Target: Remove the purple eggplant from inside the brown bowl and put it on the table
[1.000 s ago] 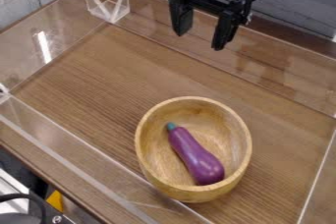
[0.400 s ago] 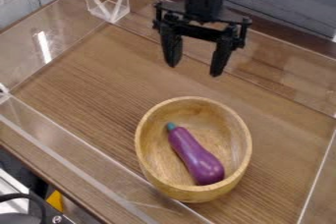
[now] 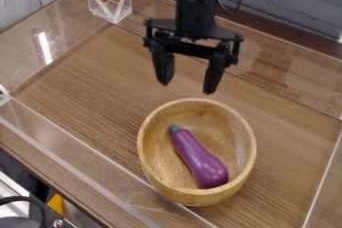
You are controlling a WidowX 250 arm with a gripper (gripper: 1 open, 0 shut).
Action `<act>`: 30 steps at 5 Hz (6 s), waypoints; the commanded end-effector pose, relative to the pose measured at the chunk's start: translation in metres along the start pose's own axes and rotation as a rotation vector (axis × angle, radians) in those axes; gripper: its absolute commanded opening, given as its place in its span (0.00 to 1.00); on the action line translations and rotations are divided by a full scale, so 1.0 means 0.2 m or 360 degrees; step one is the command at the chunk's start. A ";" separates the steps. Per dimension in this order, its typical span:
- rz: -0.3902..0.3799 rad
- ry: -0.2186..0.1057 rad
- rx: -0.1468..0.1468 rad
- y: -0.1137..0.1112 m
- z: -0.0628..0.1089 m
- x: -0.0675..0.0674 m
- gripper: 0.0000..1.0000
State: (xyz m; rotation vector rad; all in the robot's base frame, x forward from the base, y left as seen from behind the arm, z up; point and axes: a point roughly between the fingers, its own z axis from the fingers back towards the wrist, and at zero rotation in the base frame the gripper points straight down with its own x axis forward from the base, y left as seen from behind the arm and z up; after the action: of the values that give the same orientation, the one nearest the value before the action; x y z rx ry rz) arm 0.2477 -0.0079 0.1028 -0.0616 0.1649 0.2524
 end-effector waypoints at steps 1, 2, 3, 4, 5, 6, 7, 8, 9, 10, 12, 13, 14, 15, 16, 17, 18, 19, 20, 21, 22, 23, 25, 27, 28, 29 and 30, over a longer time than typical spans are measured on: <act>0.0148 -0.0098 -0.0059 0.03 0.09 -0.10 1.00; 0.0331 -0.0094 -0.0094 0.04 0.09 -0.17 1.00; 0.0520 -0.0093 -0.0129 0.03 0.09 -0.21 1.00; 0.0655 -0.0088 -0.0147 0.02 0.08 -0.23 1.00; 0.0879 -0.0088 -0.0181 -0.02 0.07 -0.29 1.00; 0.1052 -0.0088 -0.0198 -0.06 0.06 -0.32 1.00; 0.1176 -0.0092 -0.0203 -0.09 0.05 -0.36 1.00; 0.1180 -0.0105 -0.0190 -0.09 0.01 -0.36 1.00; 0.1181 -0.0120 -0.0184 -0.09 -0.03 -0.35 1.00; 0.1152 -0.0132 -0.0174 -0.10 -0.06 -0.33 1.00; 0.1032 -0.0154 -0.0136 -0.13 -0.10 -0.31 1.00; 0.0972 -0.0177 -0.0128 -0.14 -0.14 -0.29 1.00; 0.1030 -0.0185 -0.0138 -0.19 -0.11 -0.27 1.00; 0.1099 -0.0194 -0.0157 -0.23 -0.08 -0.25 1.00; 0.1068 -0.0192 -0.0148 -0.25 -0.16 -0.24 1.00; 0.1025 -0.0191 -0.0142 -0.28 -0.24 -0.25 1.00; 0.0953 -0.0197 -0.0150 -0.29 -0.31 -0.25 1.00; 0.1019 -0.0210 -0.0178 -0.27 -0.36 -0.23 1.00; 0.1095 -0.0196 -0.0213 -0.25 -0.39 -0.20 1.00; 0.1136 -0.0189 -0.0231 -0.30 -0.35 -0.19 1.00; 0.1169 -0.0189 -0.0248 -0.35 -0.31 -0.18 1.00; 0.1082 -0.0191 -0.0240 -0.35 -0.31 -0.20 1.00; 0.0895 -0.0197 -0.0228 -0.34 -0.36 -0.23 1.00; 0.0842 -0.0204 -0.0245 -0.32 -0.39 -0.24 1.00; 0.0884 -0.0210 -0.0251 -0.31 -0.37 -0.24 1.00; 0.0869 -0.0214 -0.0254 -0.29 -0.37 -0.23 1.00; 0.0853 -0.0216 -0.0256 -0.28 -0.37 -0.23 1.00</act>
State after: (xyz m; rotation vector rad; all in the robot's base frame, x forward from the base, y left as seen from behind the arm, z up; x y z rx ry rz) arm 0.2009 -0.0791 0.0319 -0.1327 0.0559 0.7999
